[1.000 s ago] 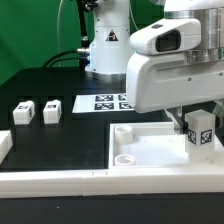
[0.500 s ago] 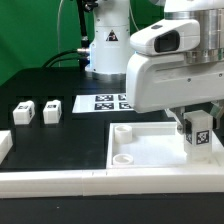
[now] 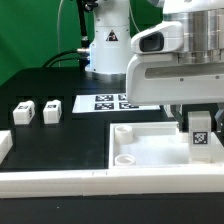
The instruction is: Assemble one leg
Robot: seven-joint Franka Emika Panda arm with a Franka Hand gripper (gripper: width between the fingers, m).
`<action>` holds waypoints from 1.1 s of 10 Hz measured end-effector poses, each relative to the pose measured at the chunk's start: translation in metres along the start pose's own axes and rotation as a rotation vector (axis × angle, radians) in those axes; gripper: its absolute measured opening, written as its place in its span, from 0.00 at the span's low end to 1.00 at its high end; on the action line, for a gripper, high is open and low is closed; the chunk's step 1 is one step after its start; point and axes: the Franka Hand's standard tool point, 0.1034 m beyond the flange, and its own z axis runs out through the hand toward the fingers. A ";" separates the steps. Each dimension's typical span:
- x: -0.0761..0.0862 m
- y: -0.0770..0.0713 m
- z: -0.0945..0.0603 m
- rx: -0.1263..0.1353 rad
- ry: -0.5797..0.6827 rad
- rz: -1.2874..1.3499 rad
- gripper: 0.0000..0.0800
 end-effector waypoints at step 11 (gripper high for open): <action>-0.007 -0.007 0.001 -0.024 0.010 0.788 0.63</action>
Offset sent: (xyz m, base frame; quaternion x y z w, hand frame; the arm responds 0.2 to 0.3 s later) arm -0.0028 0.0025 0.0038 -0.0487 0.0181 0.2582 0.9647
